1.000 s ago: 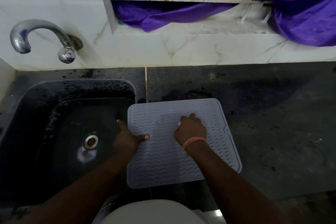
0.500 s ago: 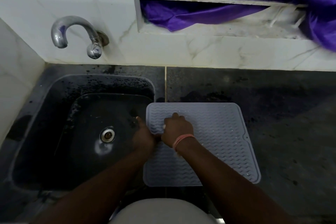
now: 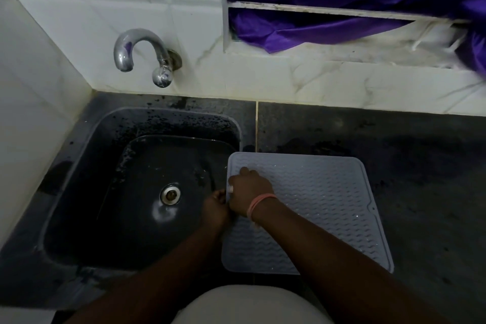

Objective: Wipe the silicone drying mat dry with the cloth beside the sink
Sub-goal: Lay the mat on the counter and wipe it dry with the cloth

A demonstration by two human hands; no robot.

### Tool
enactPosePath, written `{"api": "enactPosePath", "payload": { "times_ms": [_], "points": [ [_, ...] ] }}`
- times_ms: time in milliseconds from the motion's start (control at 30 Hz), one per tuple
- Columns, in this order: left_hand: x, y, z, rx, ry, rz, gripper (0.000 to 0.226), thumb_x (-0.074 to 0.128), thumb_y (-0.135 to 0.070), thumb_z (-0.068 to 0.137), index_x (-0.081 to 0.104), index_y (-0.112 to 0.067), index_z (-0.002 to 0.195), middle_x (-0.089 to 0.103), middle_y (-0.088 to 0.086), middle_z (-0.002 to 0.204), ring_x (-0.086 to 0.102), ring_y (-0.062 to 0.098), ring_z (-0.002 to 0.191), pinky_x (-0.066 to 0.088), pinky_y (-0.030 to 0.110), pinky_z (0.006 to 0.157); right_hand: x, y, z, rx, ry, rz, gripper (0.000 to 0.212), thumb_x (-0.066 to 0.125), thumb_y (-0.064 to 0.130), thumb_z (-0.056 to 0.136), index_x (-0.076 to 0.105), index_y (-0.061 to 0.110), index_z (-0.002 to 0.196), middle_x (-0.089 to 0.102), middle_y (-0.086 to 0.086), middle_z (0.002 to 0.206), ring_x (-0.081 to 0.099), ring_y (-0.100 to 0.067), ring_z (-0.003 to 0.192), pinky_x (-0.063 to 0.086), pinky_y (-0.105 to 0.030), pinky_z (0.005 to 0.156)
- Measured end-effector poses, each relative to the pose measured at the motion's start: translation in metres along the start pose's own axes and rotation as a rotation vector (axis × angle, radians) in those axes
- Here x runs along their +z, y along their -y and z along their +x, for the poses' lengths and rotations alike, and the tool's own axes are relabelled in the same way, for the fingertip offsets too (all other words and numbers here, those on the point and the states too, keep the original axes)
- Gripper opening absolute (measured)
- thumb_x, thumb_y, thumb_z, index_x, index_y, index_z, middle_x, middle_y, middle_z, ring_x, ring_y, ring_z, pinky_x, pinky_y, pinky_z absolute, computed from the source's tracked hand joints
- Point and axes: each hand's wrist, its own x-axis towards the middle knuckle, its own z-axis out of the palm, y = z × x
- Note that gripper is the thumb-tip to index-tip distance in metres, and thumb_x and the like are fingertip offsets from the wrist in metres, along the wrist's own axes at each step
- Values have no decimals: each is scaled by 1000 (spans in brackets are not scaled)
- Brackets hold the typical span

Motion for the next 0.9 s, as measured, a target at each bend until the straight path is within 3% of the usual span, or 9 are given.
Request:
{"api": "enactPosePath", "payload": {
  "times_ms": [167, 267, 333, 433, 500, 533, 633, 767, 900],
  "points": [
    [-2, -2, -3, -71, 78, -106, 26, 68, 1, 88, 66, -6, 113, 74, 11, 101, 71, 22, 89, 59, 26, 66, 3, -18, -10, 46, -50, 285, 27, 57, 34, 86, 65, 18, 106, 56, -10, 110, 57, -27, 99, 51, -39, 87],
    [-5, 4, 2, -58, 127, -90, 59, 83, -9, 75, 59, -16, 128, 70, 10, 120, 70, 27, 106, 58, 51, 89, 13, -62, -36, 151, -201, 528, 28, 49, 38, 84, 67, 25, 101, 63, -1, 103, 59, -15, 93, 52, -38, 90],
    [-2, 8, 8, 35, 130, -22, 84, 88, -23, 66, 50, -26, 140, 66, 2, 129, 66, 22, 114, 55, 52, 95, 17, -96, -61, 281, -322, 673, 27, 52, 37, 84, 67, 28, 104, 63, 1, 102, 60, -11, 92, 53, -34, 91],
    [7, -2, -7, 208, 132, 125, 63, 84, -16, 75, 59, -51, 121, 67, -13, 118, 62, -4, 108, 49, 25, 94, 15, -152, -98, 501, -496, 719, 22, 61, 24, 86, 66, 22, 107, 63, -5, 101, 61, -17, 91, 52, -34, 90],
    [10, 1, -7, 309, 115, 251, 55, 75, -1, 85, 60, -47, 109, 58, -25, 113, 53, -20, 99, 40, 6, 87, 15, -188, -115, 608, -554, 659, 23, 61, 22, 84, 66, 18, 107, 65, -10, 99, 63, -24, 89, 55, -39, 86],
    [9, 5, -6, 326, 105, 318, 57, 74, 1, 85, 58, -42, 119, 55, -24, 120, 50, -19, 103, 38, 5, 88, 14, -202, -121, 655, -551, 613, 24, 61, 22, 85, 66, 16, 108, 66, -12, 99, 63, -28, 90, 55, -39, 86],
    [3, 7, -3, 345, 102, 471, 74, 79, -5, 81, 47, -21, 146, 51, -2, 140, 52, 9, 118, 41, 26, 98, 14, -231, -125, 729, -510, 469, 28, 60, 25, 88, 65, 15, 114, 67, -17, 109, 62, -34, 100, 53, -40, 90],
    [-2, 8, 0, 298, 130, 569, 69, 84, -21, 78, 55, -31, 140, 54, 6, 143, 57, 12, 113, 46, 31, 94, 11, -231, -122, 737, -404, 276, 28, 52, 25, 93, 62, 17, 118, 49, -20, 130, 57, -41, 103, 53, -43, 87],
    [-6, 10, 3, 302, 108, 699, 73, 82, -41, 77, 51, -39, 142, 53, 6, 145, 58, 19, 121, 47, 37, 97, 6, -217, -119, 757, -327, 220, 31, 51, 20, 92, 59, 16, 121, 44, -17, 128, 53, -40, 109, 48, -42, 88]
  ]
}}
